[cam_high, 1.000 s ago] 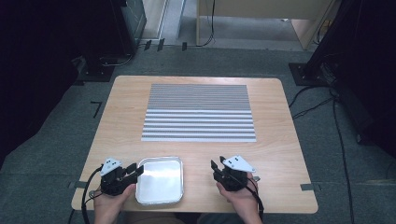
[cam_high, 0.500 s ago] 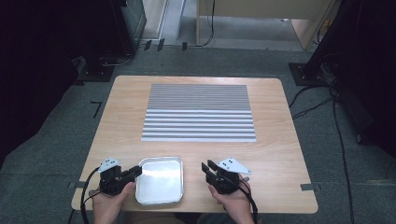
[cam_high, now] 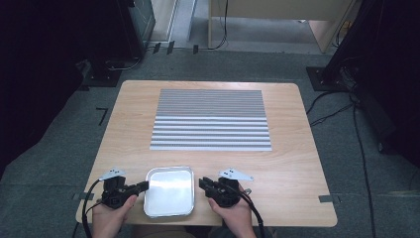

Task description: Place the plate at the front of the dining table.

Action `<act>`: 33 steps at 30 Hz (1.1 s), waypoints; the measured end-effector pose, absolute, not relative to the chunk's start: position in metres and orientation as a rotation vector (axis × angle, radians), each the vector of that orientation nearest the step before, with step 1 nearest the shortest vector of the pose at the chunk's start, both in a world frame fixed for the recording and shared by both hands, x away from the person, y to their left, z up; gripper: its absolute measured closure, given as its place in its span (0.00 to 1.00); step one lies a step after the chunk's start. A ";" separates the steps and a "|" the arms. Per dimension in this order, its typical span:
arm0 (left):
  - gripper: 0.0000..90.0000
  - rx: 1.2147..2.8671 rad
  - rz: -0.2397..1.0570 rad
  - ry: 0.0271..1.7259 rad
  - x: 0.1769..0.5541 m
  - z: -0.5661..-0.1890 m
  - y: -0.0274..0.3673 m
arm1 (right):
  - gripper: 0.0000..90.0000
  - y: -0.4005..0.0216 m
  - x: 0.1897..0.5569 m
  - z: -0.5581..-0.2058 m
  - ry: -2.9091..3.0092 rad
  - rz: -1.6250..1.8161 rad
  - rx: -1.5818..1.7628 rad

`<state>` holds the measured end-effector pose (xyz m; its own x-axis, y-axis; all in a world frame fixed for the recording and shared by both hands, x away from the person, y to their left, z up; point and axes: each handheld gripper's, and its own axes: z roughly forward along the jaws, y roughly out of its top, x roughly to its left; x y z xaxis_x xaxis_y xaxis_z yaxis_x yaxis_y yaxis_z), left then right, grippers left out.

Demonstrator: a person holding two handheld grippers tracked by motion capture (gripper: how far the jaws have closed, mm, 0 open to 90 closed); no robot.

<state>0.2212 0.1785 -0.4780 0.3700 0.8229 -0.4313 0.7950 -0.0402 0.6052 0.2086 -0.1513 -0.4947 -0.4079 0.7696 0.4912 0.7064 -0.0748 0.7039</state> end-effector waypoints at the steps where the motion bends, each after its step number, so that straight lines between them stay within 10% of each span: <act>1: 0.98 1.813 0.038 1.417 0.222 -0.478 0.179 | 0.87 -0.149 0.210 -0.495 2.100 1.512 1.681; 33: 0.91 1.825 -0.146 1.408 0.226 -0.481 0.182 | 0.97 -0.145 0.222 -0.509 2.126 1.618 2.023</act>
<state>0.2262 0.1818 -0.4810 0.3718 0.7592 -0.5342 0.8527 -0.0518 0.5198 0.2215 -0.1448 -0.5087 -0.2575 0.6571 0.7085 0.8579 -0.1820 0.4806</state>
